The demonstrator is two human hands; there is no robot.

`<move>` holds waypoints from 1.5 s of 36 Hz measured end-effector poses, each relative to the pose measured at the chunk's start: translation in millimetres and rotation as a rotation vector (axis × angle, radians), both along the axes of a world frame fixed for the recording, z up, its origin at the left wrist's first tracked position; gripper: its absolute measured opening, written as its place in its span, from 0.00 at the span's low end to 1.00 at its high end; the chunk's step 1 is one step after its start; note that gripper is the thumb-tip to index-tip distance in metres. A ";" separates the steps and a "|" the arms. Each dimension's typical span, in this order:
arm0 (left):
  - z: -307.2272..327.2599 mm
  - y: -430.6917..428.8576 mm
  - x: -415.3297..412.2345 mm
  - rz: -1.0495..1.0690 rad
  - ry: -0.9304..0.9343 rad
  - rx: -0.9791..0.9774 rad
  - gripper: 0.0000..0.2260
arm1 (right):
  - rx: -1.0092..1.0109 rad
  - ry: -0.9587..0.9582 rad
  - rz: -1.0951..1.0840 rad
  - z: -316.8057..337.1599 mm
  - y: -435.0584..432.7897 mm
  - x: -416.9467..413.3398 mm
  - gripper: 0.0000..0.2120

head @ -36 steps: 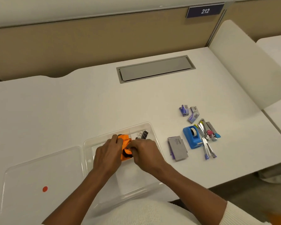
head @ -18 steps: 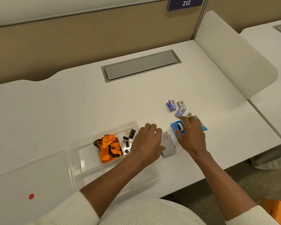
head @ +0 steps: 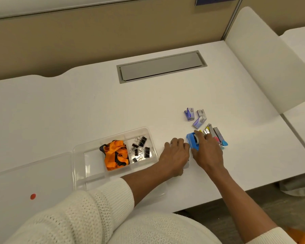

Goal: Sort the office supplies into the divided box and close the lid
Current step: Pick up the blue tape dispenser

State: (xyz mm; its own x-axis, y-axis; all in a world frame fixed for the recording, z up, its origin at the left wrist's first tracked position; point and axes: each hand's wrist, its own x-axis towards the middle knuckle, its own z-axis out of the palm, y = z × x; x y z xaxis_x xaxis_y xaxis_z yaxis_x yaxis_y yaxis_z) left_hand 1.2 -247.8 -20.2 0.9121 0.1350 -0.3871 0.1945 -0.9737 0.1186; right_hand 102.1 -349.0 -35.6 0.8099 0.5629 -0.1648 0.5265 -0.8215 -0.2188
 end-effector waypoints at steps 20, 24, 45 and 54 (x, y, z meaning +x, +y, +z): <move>101.5 45.1 -132.3 0.187 -0.308 -0.271 0.43 | 0.534 0.236 -0.083 75.2 -1.2 -62.3 0.31; 84.7 67.6 -182.2 0.328 -0.318 -0.290 0.41 | 0.538 0.344 0.011 89.5 9.4 -94.8 0.30; 38.7 82.8 -212.6 0.192 0.074 -0.185 0.38 | -0.066 0.109 0.377 39.6 51.8 -181.6 0.28; 42.7 83.5 -209.0 0.202 0.101 -0.208 0.43 | -0.031 0.137 0.398 21.5 53.7 -193.5 0.29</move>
